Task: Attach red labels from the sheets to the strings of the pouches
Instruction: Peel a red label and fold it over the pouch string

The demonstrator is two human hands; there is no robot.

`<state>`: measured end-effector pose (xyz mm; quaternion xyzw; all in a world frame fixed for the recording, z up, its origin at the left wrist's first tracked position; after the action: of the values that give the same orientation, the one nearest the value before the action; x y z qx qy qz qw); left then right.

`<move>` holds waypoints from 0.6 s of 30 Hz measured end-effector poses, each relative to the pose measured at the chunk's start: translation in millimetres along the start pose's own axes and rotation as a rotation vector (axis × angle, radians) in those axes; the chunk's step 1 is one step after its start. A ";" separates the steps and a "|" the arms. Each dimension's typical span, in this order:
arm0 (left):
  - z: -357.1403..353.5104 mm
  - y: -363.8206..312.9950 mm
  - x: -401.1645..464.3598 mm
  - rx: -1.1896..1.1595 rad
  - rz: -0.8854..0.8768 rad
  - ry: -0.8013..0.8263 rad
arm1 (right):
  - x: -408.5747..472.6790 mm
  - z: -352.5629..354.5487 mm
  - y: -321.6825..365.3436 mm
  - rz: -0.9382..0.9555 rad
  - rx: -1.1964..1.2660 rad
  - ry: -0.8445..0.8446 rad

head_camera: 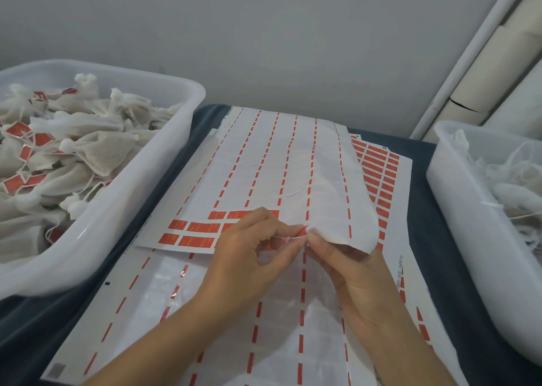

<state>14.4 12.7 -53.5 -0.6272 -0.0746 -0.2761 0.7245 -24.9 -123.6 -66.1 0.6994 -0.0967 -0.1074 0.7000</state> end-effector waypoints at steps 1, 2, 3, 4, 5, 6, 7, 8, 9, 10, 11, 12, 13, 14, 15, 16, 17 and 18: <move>-0.1 0.1 -0.1 -0.003 -0.001 0.004 | 0.1 -0.2 0.3 0.005 0.010 0.013; -0.1 -0.2 0.0 -0.014 -0.001 0.009 | 0.4 -0.3 0.5 0.007 0.024 0.030; 0.3 -0.6 0.2 -0.036 0.003 0.015 | 0.7 -0.1 0.1 0.006 0.043 0.047; 0.5 -1.0 0.7 -0.074 0.017 0.023 | 1.1 0.5 -0.8 0.000 0.068 0.060; 0.7 -1.4 1.4 -0.122 0.040 0.033 | 1.5 1.6 -2.3 -0.012 0.096 0.067; 1.0 -1.5 2.1 -0.169 0.068 0.044 | 1.8 2.7 -3.8 -0.024 0.121 0.070; 1.1 -1.3 2.5 -0.203 0.090 0.053 | 1.8 3.5 -5.1 -0.034 0.138 0.073; 1.4 -1.2 2.7 -0.221 0.100 0.060 | 1.8 3.5 -6.2 -0.040 0.148 0.081; 1.7 -1.5 2.6 -0.225 0.097 0.066 | 1.6 3.1 -7.0 -0.044 0.152 0.090; 1.6 -2.3 2.3 -0.220 0.084 0.073 | 1.7 2.6 -8.1 -0.053 0.156 0.094; 1.5 -3.1 2.0 -0.205 0.063 0.079 | 1.6 2.6 -9.1 -0.067 0.162 0.092; 1.2 -4.1 1.5 -0.182 0.036 0.086 | 1.8 2.8 -9.5 -0.078 0.169 0.087; 1.1 -4.9 1.1 -0.152 0.006 0.090 | 2.0 3.0 -9.6 -0.081 0.174 0.082; 1.1 -5.5 0.6 -0.120 -0.022 0.090 | 2.1 3.5 -9.3 -0.078 0.167 0.077; 1.1 -5.5 0.4 -0.093 -0.046 0.085 | 2.1 4.0 -8.7 -0.076 0.146 0.069; 1.3 -5.4 0.1 -0.070 -0.062 0.073 | 1.9 4.8 -8.0 -0.075 0.114 0.057; 1.5 -5.2 -0.1 -0.050 -0.076 0.058 | 1.3 5.4 -7.2 -0.074 0.078 0.040; 1.4 -5.2 -0.4 -0.032 -0.088 0.043 | 0.9 6.0 -6.7 -0.075 0.047 0.023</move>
<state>11.8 13.9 -48.9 -0.6286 -0.0821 -0.3224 0.7030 -25.9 -129.6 -72.8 0.7201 -0.0649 -0.1233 0.6798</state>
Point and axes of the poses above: each hand's wrist, its own x-axis towards the middle knuckle, its own z-axis out of the back of the hand, y = z × x, the point moved 4 cm from there along x, towards the middle knuckle, and after that the axes turned 13 degrees about -x, right-handed, at the moved point
